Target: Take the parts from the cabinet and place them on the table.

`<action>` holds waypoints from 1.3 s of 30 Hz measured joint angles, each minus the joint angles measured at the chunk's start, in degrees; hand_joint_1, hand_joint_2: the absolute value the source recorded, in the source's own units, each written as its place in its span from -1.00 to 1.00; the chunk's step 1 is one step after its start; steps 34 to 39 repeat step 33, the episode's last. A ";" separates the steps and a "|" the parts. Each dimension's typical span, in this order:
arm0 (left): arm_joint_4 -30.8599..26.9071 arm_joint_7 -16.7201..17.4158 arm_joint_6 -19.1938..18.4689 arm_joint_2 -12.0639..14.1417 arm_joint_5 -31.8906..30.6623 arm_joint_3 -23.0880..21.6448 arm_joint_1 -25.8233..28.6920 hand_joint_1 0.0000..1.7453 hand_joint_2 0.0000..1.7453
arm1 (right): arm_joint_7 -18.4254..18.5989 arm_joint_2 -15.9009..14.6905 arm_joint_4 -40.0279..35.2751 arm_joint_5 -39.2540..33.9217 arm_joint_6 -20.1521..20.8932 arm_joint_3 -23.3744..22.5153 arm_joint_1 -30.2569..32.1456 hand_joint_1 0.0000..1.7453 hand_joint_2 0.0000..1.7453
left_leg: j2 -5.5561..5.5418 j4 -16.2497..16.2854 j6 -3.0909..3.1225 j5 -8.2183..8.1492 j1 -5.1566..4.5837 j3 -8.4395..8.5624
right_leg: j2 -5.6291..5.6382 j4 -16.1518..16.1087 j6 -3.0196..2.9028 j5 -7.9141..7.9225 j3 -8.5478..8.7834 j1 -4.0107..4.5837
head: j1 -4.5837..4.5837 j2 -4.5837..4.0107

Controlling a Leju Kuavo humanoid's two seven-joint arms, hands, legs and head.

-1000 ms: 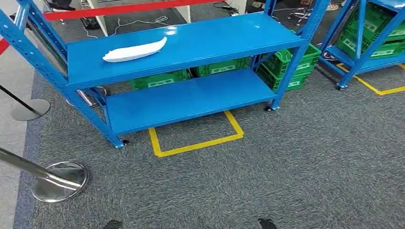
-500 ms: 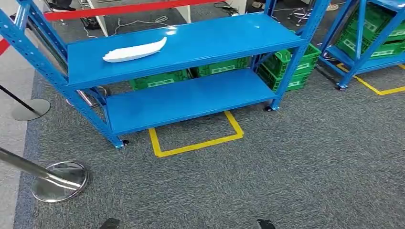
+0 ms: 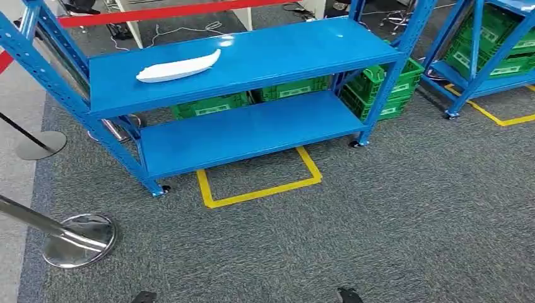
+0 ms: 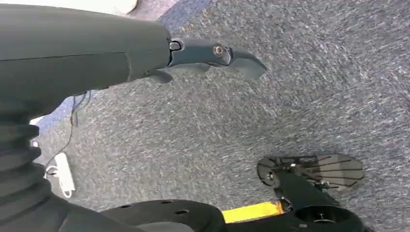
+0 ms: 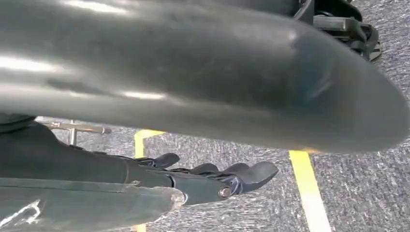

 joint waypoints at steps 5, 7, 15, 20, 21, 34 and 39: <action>0.00 1.86 0.48 -0.13 1.05 1.33 0.04 -1.00 1.00 | 0.24 0.00 0.00 0.66 0.00 -0.02 -0.06 -1.00 -1.00 | 0.00 0.00 0.00 0.00 0.00 0.00 | 0.00 0.00 0.00 0.00 0.00 0.00 | 0.00 0.00; 0.00 2.04 0.66 -0.15 1.16 1.42 0.08 -1.00 1.00 | 0.22 0.00 0.00 0.77 0.00 -0.02 -0.07 -1.00 -1.00 | 0.00 0.00 0.00 0.00 0.00 0.00 | 0.00 0.00 0.00 0.00 0.00 0.00 | 0.00 0.00; 0.00 3.35 -0.28 -0.52 1.42 1.73 0.13 -1.00 1.00 | 0.00 -0.02 0.00 2.05 -0.17 0.00 -0.04 -1.00 -1.00 | 0.00 0.00 0.01 0.00 0.00 0.00 | 0.00 -0.02 0.01 0.00 0.02 0.00 | 0.02 0.00; 0.00 4.31 -1.68 -0.87 1.99 2.43 0.14 -1.00 1.00 | 0.02 -0.11 0.00 2.97 -1.03 0.24 -0.01 -1.00 -1.00 | 0.00 0.00 0.01 0.00 0.00 0.00 | 0.00 -0.02 0.01 0.00 0.01 -0.01 | 0.02 0.00; 0.00 4.46 -1.75 -0.92 1.97 2.58 0.14 -1.00 1.00 | 0.11 -0.13 0.00 2.97 -1.22 0.24 0.00 -1.00 -1.00 | 0.00 0.00 0.01 0.00 0.00 0.00 | 0.00 -0.02 0.01 0.00 0.01 0.00 | -0.02 0.00; 0.00 4.68 -1.35 -1.62 0.92 2.58 0.13 -1.00 -1.00 | 0.24 -0.79 0.00 2.58 -1.33 0.18 0.27 -1.00 -1.00 | 0.00 0.00 0.02 0.01 -0.01 0.00 | 0.00 -0.03 0.01 0.01 0.01 -0.02 | 0.00 0.00; 0.00 4.68 -1.35 -1.62 0.92 2.58 0.13 -1.00 -1.00 | 0.24 -0.79 0.00 2.58 -1.33 0.18 0.27 -1.00 -1.00 | 0.00 0.00 0.02 0.01 -0.01 0.00 | 0.00 -0.03 0.01 0.01 0.01 -0.02 | 0.00 0.00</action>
